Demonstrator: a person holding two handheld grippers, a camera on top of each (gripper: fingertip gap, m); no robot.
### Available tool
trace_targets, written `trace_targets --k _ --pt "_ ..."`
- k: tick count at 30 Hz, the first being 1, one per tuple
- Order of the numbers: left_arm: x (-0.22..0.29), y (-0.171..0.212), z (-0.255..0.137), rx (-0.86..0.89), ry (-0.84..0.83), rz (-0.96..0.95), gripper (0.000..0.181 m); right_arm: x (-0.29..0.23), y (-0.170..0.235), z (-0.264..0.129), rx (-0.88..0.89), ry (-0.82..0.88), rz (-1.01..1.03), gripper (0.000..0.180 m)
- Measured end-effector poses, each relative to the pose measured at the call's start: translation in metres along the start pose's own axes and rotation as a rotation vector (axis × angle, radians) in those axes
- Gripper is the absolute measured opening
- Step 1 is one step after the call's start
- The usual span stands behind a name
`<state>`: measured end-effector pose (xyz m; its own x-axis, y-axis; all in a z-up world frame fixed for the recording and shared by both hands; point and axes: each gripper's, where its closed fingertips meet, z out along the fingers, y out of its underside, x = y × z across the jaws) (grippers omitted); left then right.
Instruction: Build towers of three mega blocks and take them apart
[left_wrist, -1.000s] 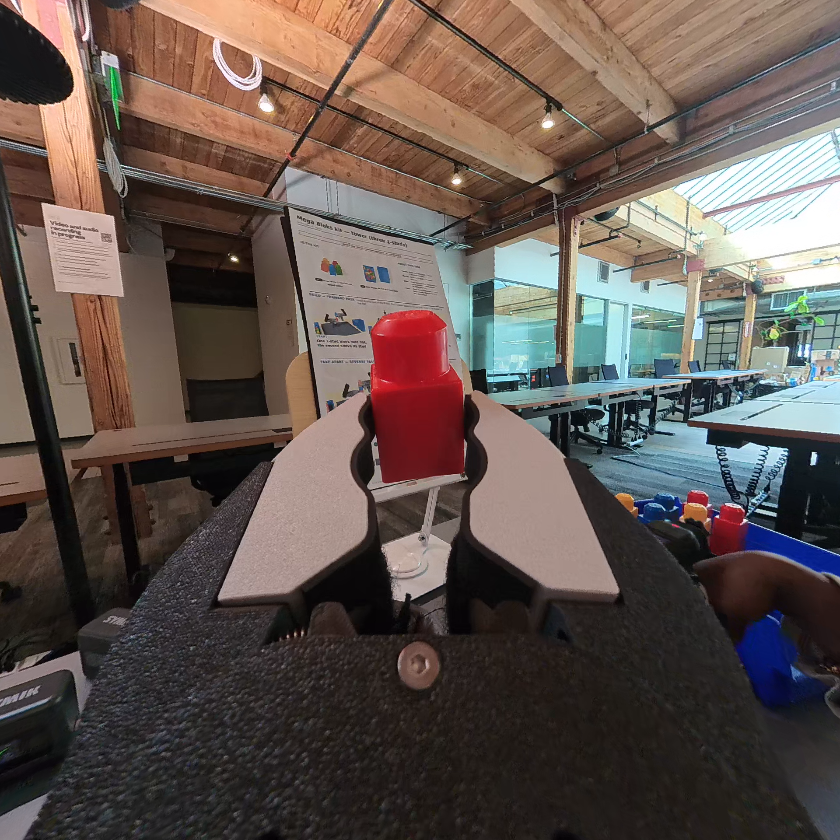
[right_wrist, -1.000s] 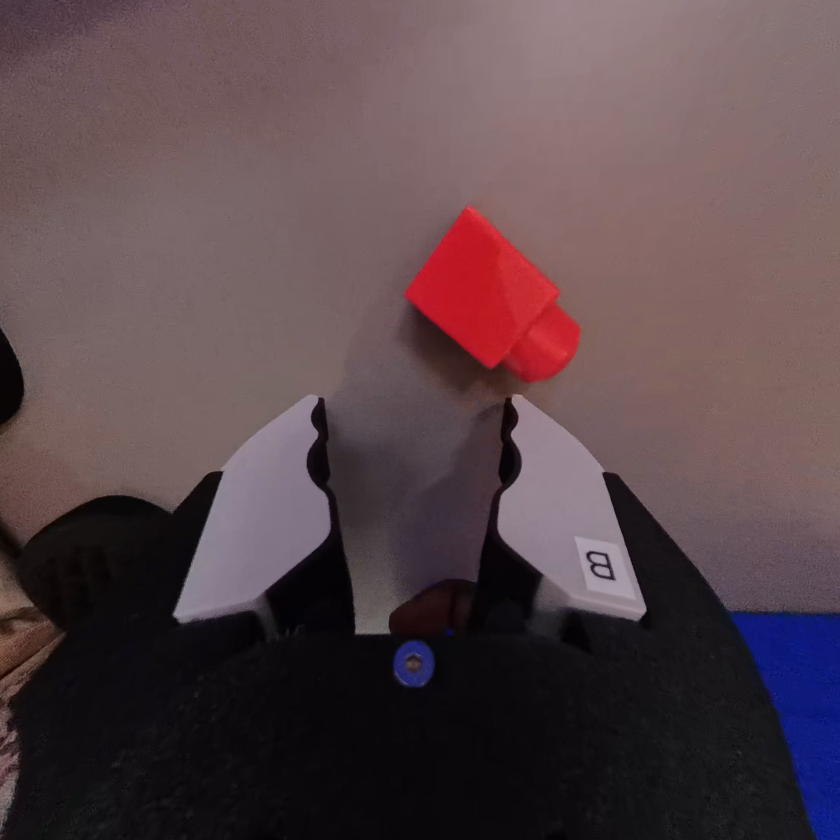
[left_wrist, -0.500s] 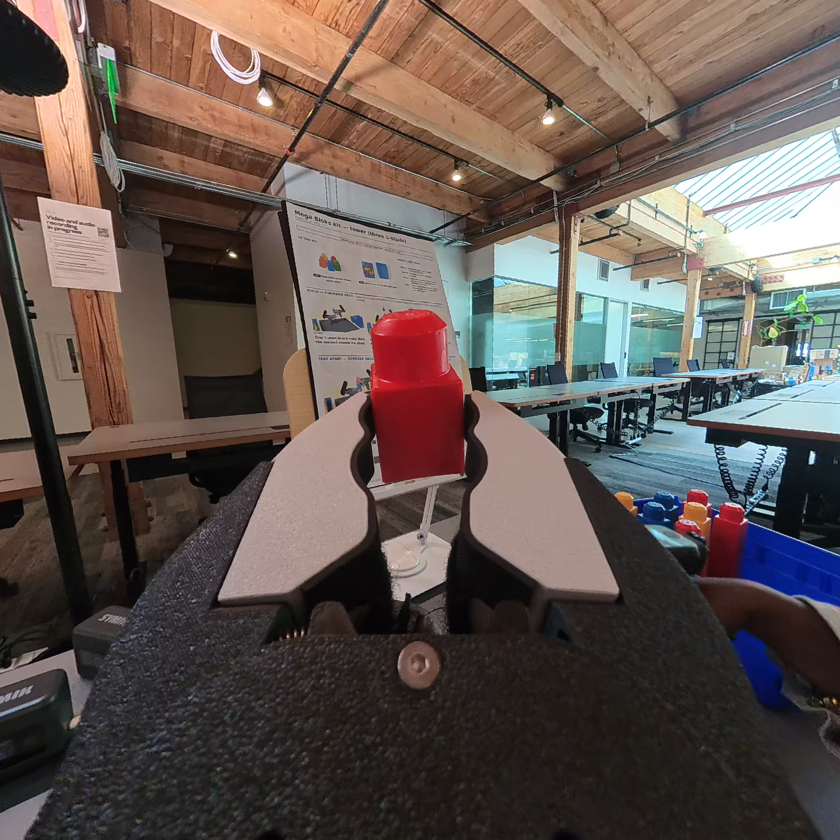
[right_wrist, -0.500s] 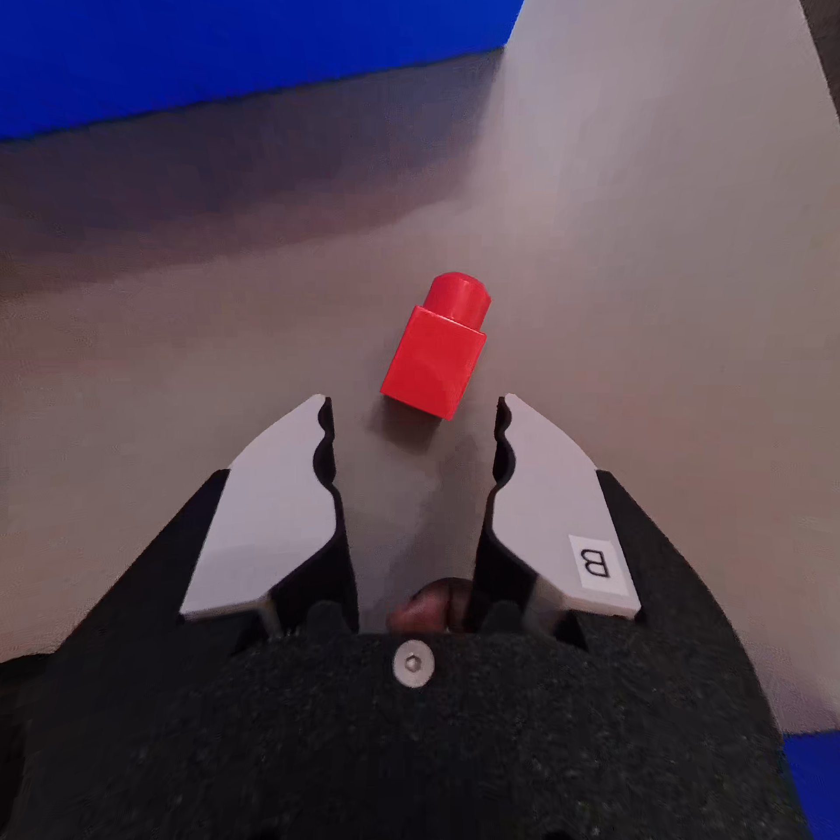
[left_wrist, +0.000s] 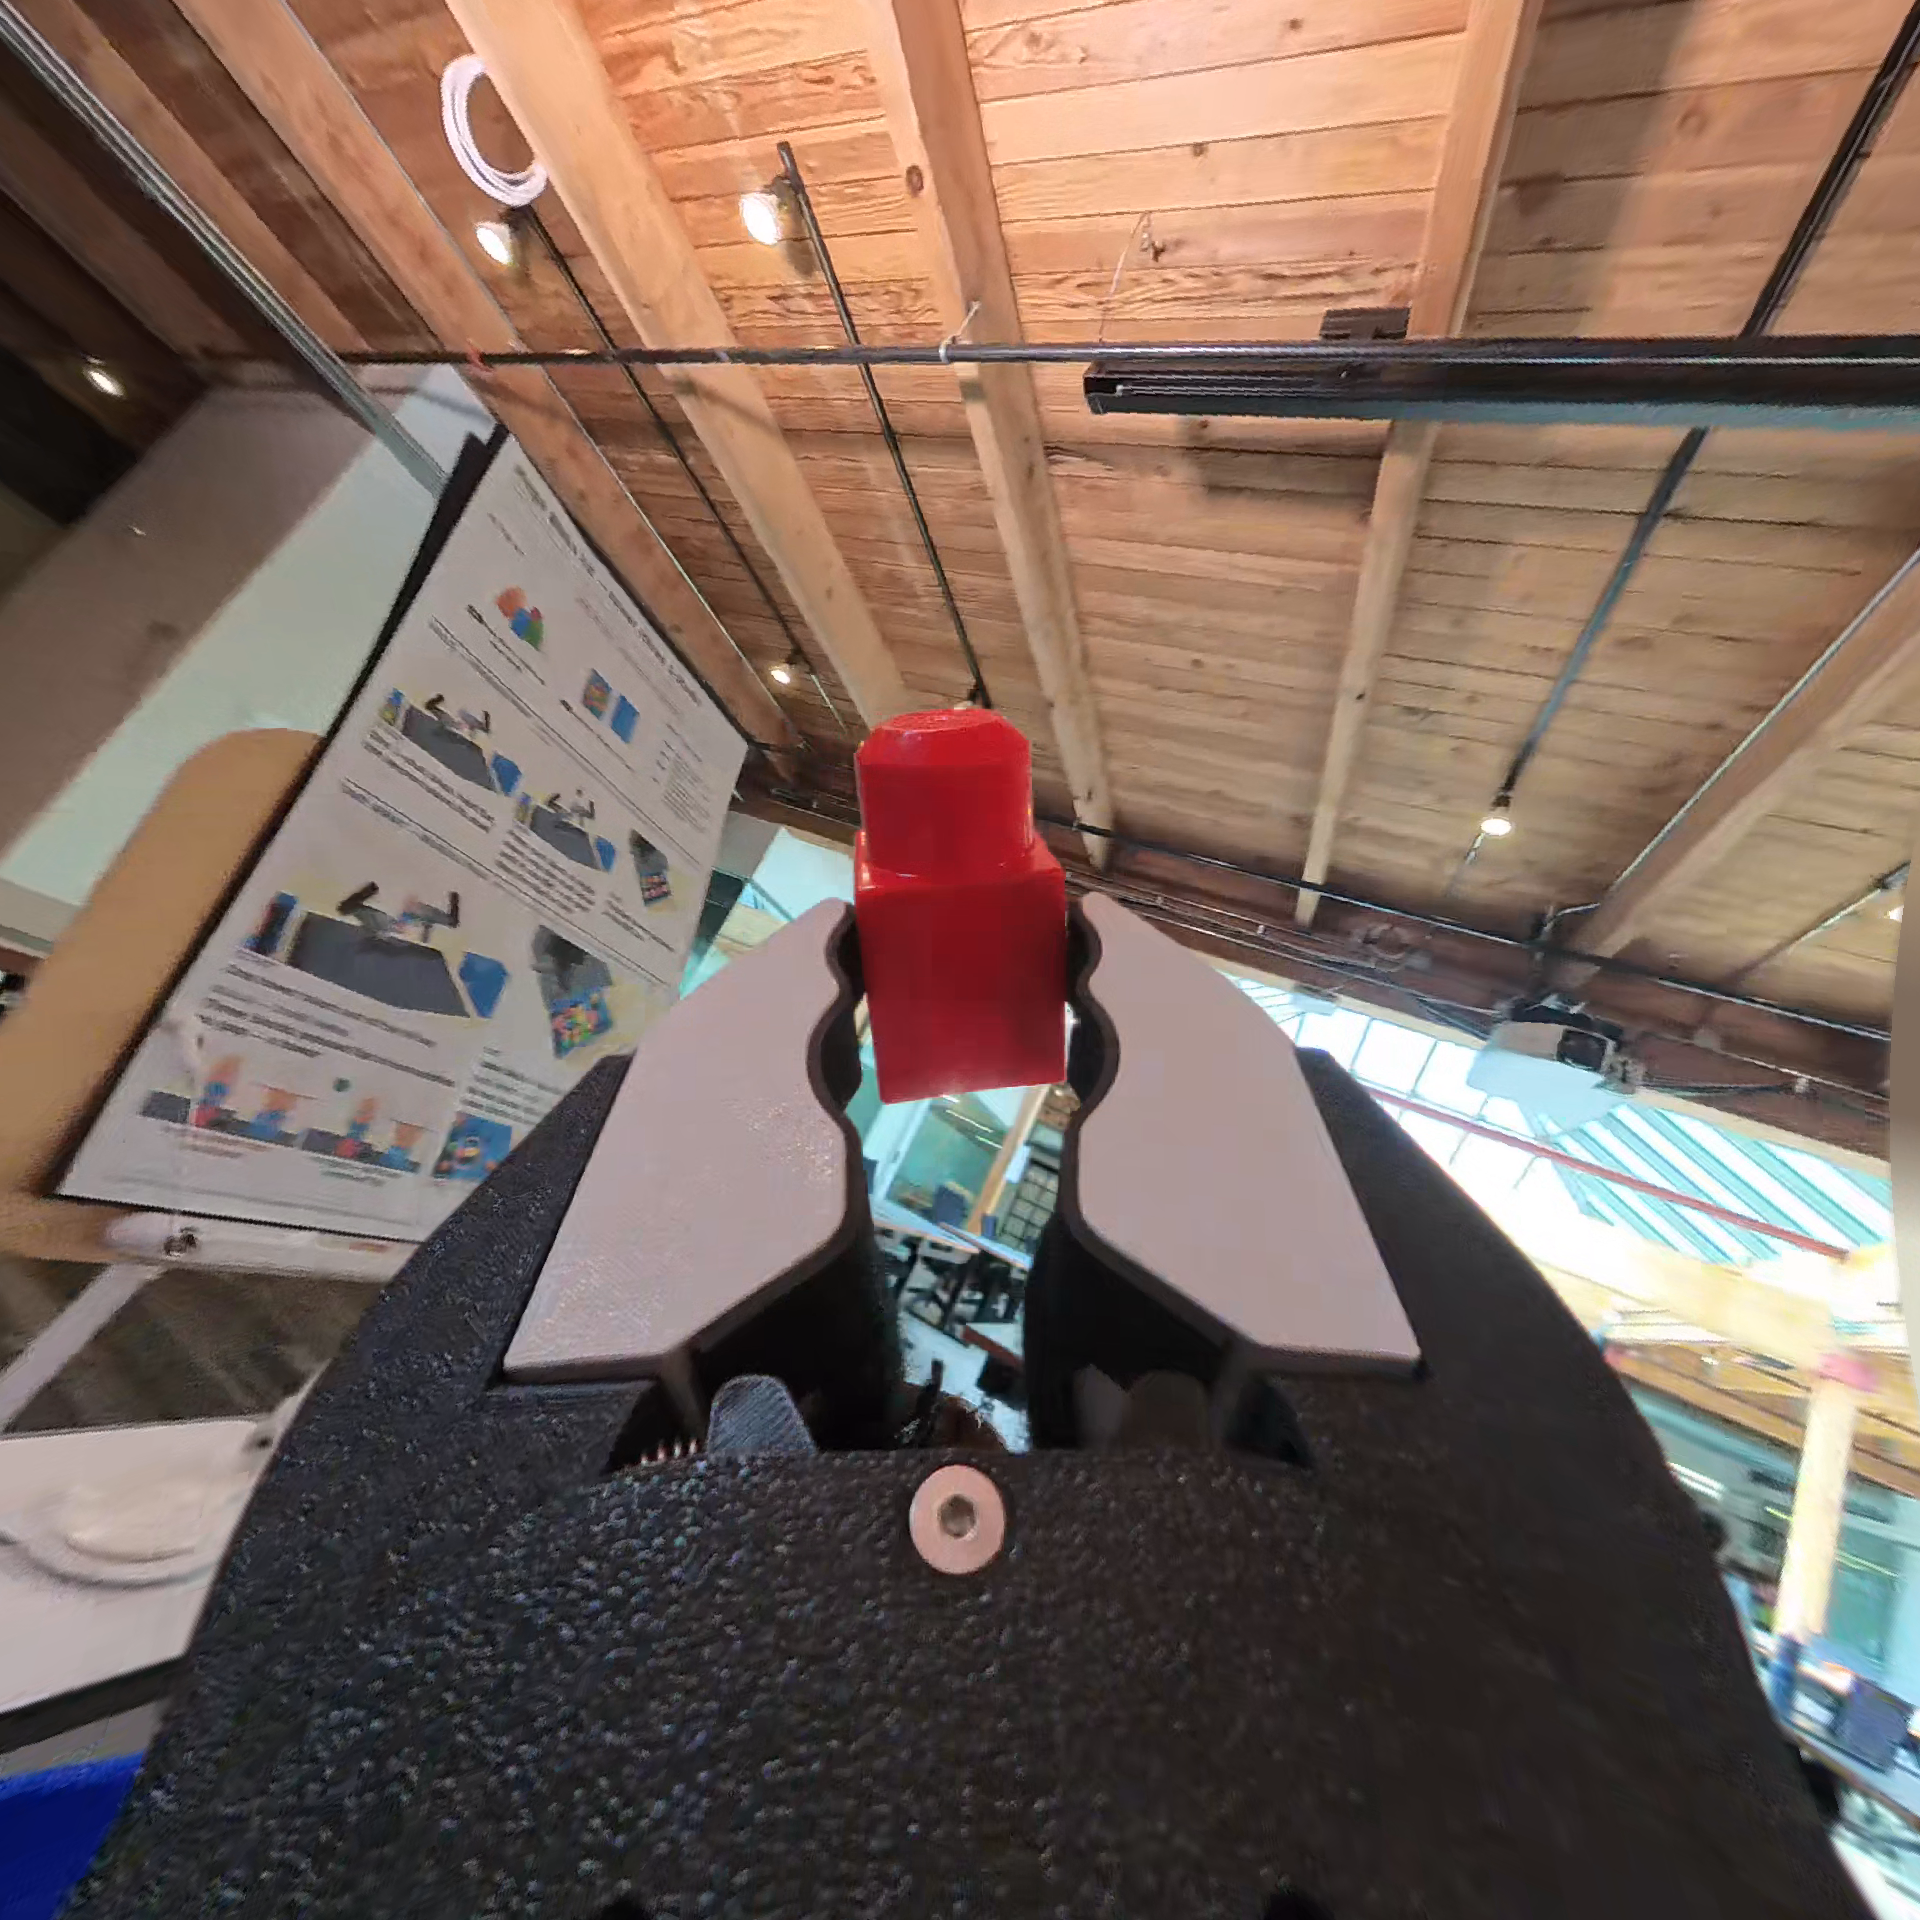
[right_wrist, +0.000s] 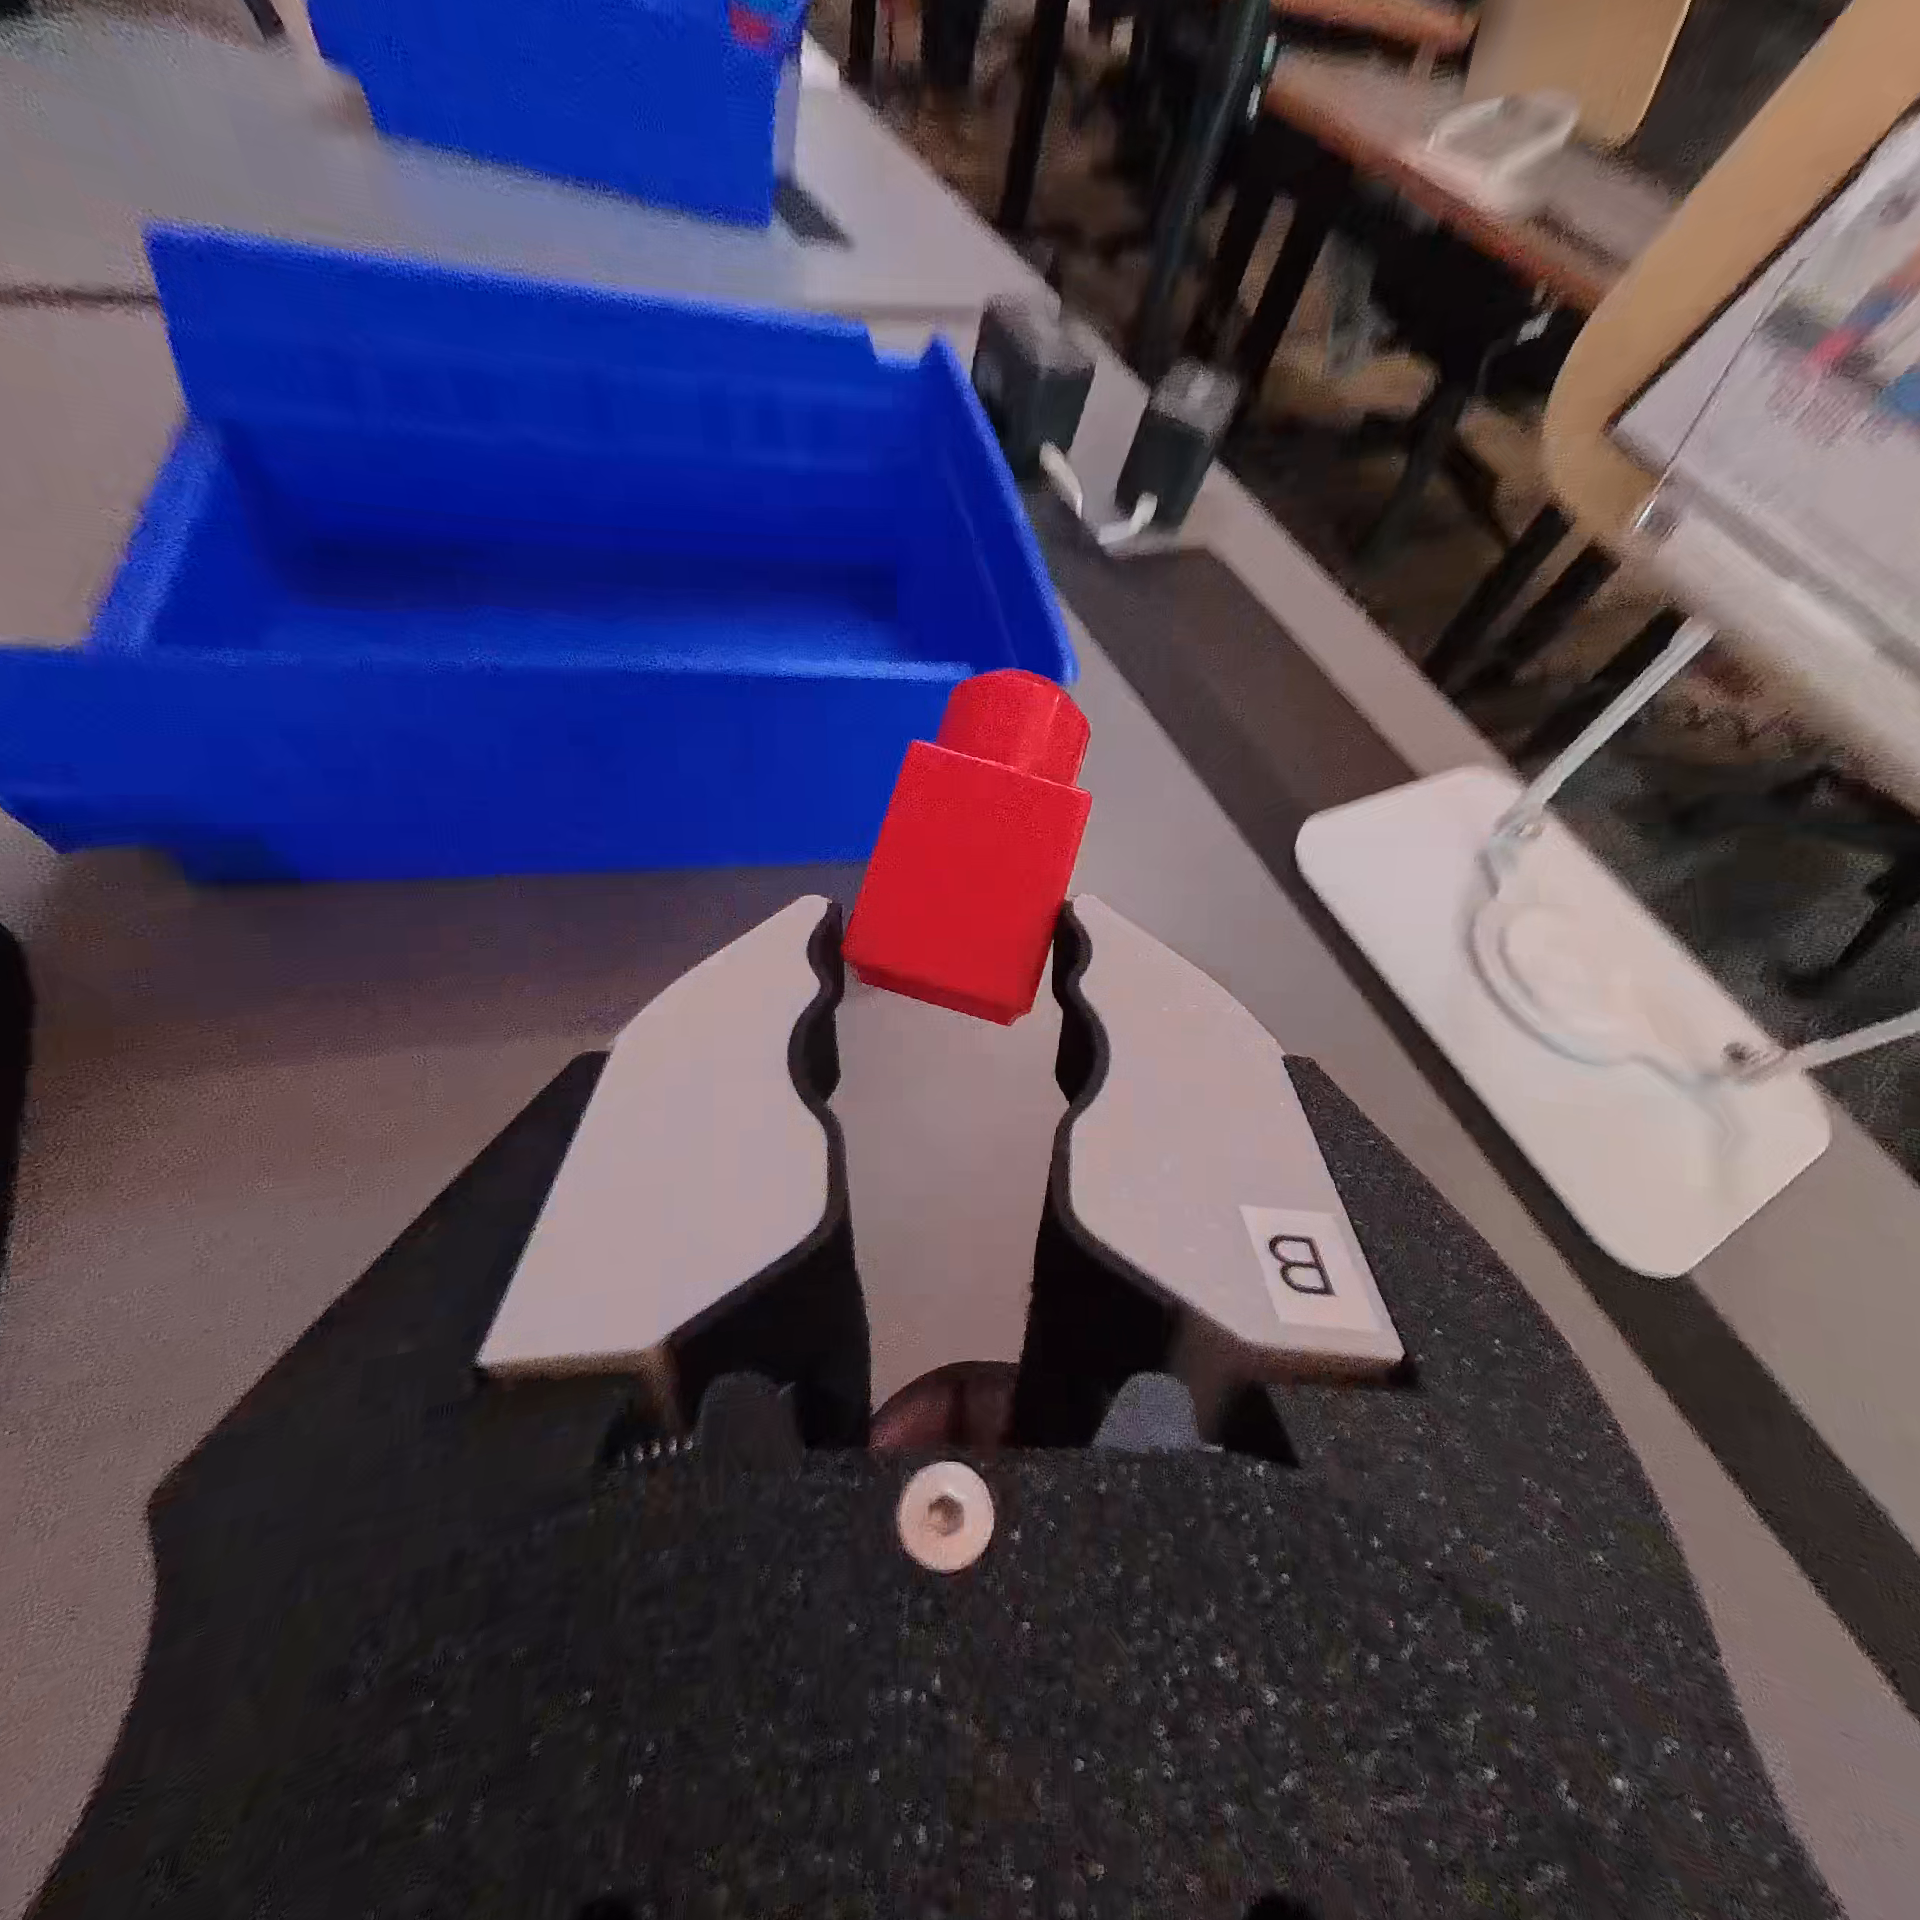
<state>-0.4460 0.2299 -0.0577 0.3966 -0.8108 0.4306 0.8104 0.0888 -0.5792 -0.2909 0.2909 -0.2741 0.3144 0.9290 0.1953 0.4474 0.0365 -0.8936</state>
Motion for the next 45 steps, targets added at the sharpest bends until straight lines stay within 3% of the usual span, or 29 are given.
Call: trace_targets --k 5,12,18,33,45 --pt "0.009 0.028 0.017 -0.086 0.027 0.0 0.036 -0.02 -0.096 -0.065 0.33 0.12 -0.213 0.038" --pt "0.04 0.074 0.047 -0.168 0.041 0.043 0.036 -0.032 -0.137 -0.092 0.387 0.46 -0.558 0.038" --pt "0.067 0.108 0.061 -0.23 0.133 0.042 0.036 -0.036 -0.15 -0.105 0.453 0.51 -0.578 0.038" --pt "0.088 0.135 0.058 -0.411 0.218 0.073 0.036 -0.042 -0.16 -0.126 0.531 0.612 -0.747 0.037" --pt "0.096 0.152 0.037 -0.642 0.325 0.11 0.037 -0.058 -0.152 -0.132 0.605 0.404 -0.755 0.036"
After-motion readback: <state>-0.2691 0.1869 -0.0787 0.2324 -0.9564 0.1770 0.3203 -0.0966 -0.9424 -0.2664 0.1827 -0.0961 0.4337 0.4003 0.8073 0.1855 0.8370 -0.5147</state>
